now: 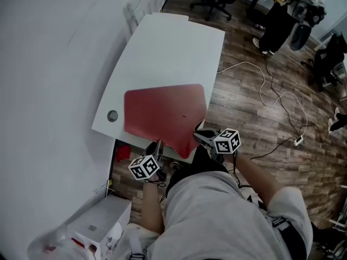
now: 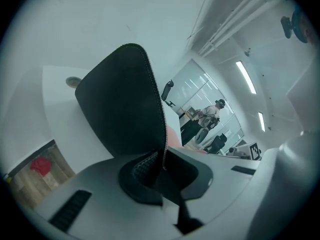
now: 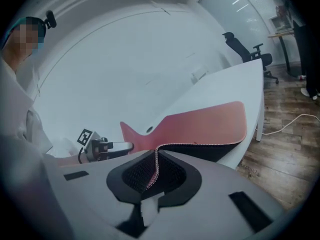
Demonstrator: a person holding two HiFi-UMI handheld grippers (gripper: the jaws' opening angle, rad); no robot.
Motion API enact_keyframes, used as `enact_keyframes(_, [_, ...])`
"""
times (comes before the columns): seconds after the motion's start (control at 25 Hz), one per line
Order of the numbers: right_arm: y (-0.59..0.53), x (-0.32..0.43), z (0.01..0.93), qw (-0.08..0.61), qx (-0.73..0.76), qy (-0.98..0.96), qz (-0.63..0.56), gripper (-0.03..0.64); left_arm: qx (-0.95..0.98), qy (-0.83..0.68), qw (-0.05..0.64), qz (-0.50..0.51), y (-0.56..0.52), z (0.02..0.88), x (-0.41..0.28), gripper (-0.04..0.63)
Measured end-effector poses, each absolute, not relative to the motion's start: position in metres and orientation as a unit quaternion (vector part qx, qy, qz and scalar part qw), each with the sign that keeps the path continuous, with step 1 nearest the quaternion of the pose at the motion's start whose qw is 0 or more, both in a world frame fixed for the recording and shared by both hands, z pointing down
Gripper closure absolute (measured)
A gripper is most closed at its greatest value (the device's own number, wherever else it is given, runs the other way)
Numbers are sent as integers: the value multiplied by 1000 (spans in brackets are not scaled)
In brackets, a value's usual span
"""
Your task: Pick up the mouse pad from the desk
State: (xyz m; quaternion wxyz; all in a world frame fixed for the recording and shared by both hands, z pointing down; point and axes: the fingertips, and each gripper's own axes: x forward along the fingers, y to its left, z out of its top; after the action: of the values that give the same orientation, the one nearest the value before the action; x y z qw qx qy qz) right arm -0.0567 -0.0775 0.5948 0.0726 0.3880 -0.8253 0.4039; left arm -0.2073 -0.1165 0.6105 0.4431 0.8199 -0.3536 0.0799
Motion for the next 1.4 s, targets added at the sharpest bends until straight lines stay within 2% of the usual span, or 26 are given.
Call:
enact_keyframes(0.52, [-129,-64,532,38,402,-843,356,566,849,-357,385,67,-160,552,-178,568])
enact_keyframes(0.8, [-152,-67,486,15,404,-860,311,566,895,-343,272,83,-182,498,-161,568])
enact_keyframes(1.4, [-206,-54,394,-19,439,-877,193,566,898,-380,219,21,-240,404,-159,568])
